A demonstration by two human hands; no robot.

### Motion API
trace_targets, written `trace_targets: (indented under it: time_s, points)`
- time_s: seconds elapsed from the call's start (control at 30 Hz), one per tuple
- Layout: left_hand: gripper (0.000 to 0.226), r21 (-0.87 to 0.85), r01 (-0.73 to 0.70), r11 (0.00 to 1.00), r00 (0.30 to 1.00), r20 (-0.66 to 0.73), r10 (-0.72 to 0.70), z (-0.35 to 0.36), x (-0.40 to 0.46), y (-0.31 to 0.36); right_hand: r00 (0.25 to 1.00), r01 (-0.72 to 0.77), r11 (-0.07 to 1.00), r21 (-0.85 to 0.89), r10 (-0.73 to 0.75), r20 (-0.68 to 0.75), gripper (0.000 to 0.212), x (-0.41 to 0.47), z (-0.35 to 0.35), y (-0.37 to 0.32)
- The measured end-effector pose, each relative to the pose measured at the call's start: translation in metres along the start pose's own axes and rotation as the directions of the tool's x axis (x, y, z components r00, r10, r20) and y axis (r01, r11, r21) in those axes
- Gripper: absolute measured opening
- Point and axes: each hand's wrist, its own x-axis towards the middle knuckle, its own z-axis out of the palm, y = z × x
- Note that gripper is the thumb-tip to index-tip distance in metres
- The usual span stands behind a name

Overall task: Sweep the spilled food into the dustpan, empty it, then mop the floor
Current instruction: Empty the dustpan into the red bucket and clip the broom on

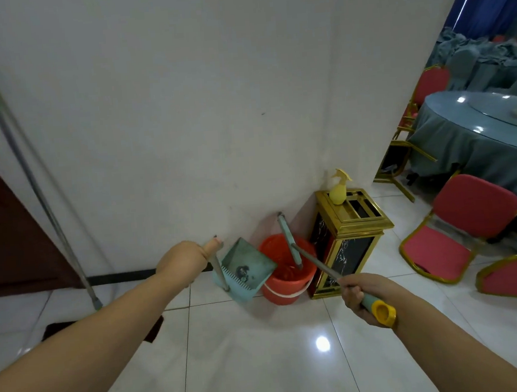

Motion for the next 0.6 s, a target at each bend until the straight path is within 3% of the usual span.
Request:
trace_targets:
  time_s: [0.37,0.6]
  points:
    - [0.073,-0.143,0.100,0.985,0.995,0.014,-0.099,0.000,-0.011,-0.026,0.996,-0.080,0.996,-0.043,0.079,-0.038,0.004,0.019,0.004,0.021]
    - [0.070,-0.214,0.138,0.967,0.990,0.024,-0.136,-0.007,-0.014,-0.024,0.997,-0.075,0.978,-0.195,0.068,-0.042,0.006,0.017,0.013,0.010]
